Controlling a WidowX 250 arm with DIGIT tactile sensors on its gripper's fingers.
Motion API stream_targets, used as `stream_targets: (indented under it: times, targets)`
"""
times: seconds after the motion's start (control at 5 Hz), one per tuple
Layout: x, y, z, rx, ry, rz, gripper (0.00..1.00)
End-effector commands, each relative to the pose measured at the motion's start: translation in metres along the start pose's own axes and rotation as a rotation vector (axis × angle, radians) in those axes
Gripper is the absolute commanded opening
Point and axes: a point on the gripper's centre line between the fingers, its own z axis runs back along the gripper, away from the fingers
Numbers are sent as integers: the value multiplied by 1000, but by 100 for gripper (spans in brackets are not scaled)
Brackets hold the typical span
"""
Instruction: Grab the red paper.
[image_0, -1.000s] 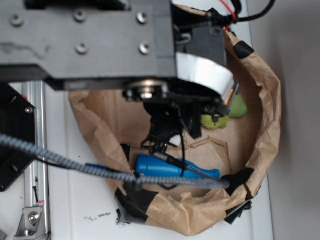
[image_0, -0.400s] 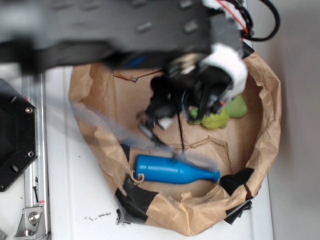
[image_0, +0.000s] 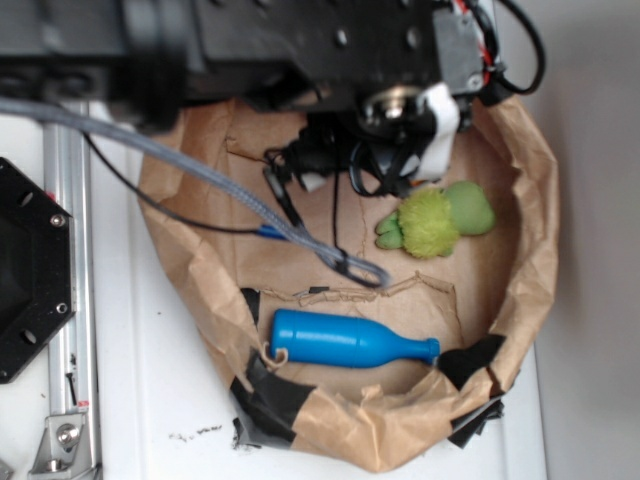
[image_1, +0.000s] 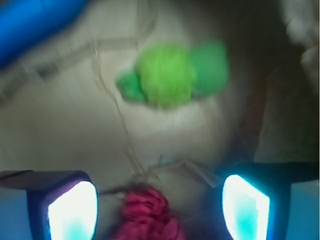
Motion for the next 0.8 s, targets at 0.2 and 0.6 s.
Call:
stream_targets:
  times: [0.2, 0.6]
  targets:
    - [22, -21, 5, -5, -54, -276, 100]
    - [21, -25, 8, -23, -28, -281, 100]
